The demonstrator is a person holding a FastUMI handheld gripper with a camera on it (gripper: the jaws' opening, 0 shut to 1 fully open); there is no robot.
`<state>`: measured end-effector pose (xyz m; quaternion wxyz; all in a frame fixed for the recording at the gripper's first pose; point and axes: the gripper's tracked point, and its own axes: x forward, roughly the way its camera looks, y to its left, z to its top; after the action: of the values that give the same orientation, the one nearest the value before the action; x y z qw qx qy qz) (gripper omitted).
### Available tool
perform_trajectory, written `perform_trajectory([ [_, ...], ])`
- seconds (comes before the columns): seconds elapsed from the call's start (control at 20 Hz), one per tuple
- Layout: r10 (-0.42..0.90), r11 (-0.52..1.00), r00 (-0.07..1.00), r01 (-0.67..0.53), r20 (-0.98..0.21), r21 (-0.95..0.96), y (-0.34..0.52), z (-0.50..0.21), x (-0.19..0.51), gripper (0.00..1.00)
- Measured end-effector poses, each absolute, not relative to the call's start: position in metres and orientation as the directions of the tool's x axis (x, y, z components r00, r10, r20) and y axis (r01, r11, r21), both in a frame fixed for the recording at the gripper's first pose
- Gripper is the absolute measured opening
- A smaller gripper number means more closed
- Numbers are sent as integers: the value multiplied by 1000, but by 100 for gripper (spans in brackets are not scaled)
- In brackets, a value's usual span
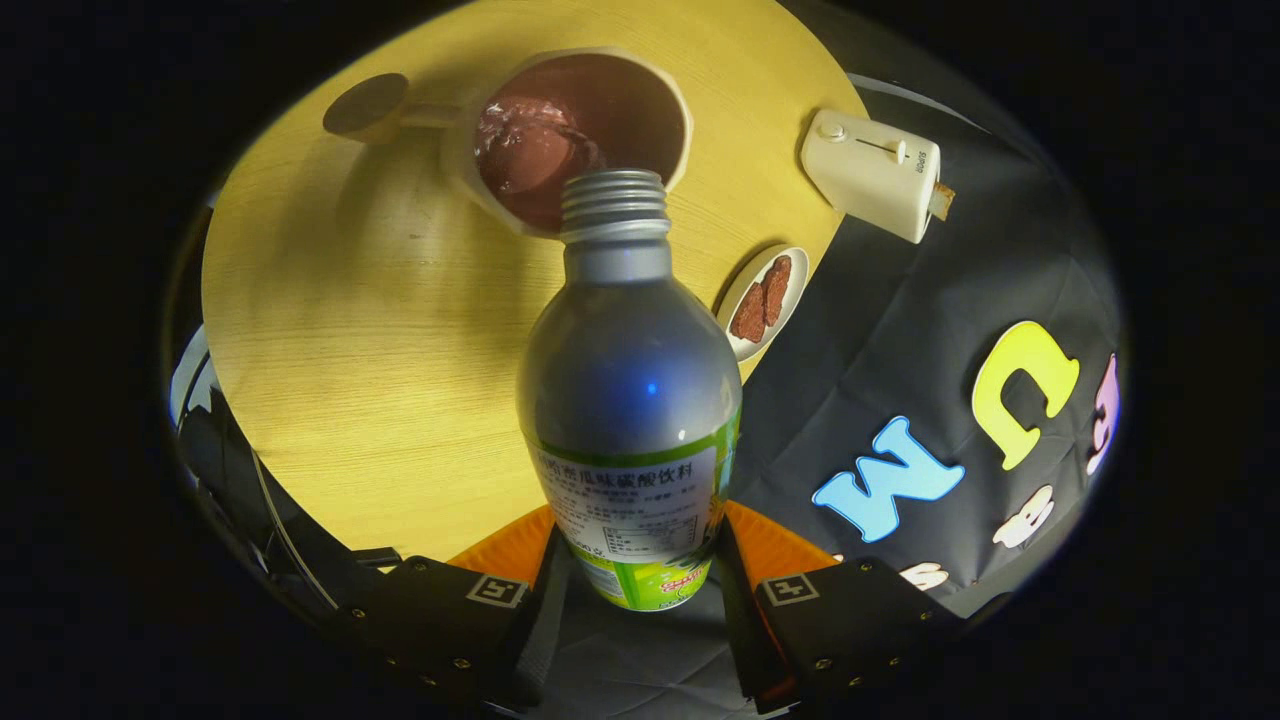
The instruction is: Take the bottle from table, then pour the juice into the cup, finally place the bottle on the coaster
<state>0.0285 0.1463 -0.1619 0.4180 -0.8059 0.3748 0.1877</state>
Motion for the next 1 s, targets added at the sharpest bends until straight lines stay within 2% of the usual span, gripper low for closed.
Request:
perform_trajectory([
  [1.0,-522,-424,653,-757,-549,-497,145,-141,30,70],
])
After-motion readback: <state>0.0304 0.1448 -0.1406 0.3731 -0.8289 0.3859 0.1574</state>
